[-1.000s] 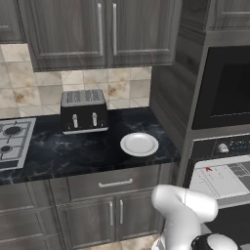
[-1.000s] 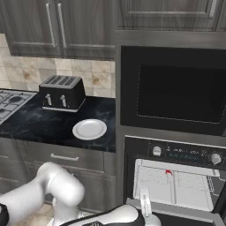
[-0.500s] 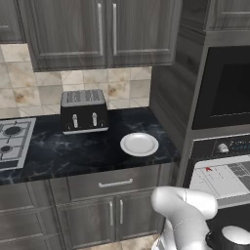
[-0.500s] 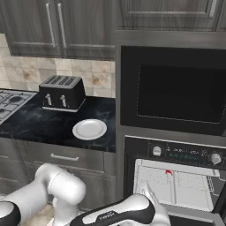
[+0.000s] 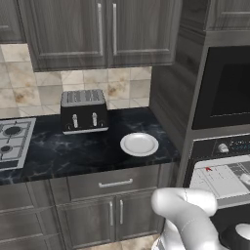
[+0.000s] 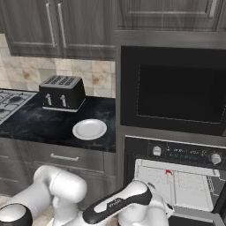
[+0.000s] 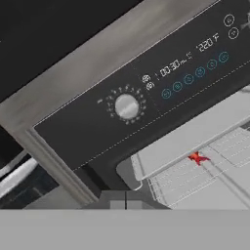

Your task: Take the fish from the oven and place it on the plate on the counter.

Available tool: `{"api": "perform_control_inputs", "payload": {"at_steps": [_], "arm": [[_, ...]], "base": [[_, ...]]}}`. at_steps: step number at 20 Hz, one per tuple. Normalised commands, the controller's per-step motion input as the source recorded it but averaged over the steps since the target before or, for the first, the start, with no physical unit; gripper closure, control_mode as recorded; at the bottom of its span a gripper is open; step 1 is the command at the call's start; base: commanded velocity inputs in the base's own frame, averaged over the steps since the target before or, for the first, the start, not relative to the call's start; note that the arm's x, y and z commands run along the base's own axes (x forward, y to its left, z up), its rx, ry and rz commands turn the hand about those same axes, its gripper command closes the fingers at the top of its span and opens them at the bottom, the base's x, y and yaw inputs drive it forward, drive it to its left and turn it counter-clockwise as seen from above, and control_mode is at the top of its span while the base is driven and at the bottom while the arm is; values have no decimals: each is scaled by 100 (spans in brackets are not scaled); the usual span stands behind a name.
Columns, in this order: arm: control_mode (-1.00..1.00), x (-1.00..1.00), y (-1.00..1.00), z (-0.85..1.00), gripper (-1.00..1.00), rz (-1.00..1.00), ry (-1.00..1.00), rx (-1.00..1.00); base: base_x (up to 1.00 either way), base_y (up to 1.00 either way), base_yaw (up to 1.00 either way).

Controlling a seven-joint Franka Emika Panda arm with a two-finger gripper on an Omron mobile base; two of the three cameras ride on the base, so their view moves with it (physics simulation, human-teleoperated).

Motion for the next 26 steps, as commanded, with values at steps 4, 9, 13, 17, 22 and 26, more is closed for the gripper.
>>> {"api": "perform_control_inputs", "payload": {"at_steps": [4,9,13,17,22,26], "arm": [[-100,22,-11,-54,100,12,-8,-40],[-100,29,-32,-68,100,7,-9,-31],[-100,44,-37,-39,100,0,0,-14],[-100,38,-32,-45,100,0,4,-2],[-100,49,-31,-44,100,7,2,-1],[-100,49,-29,-37,100,10,0,0]], "base": [[0,0,0],[0,0,0],[0,0,0],[0,0,0],[0,0,0],[0,0,0]]}}
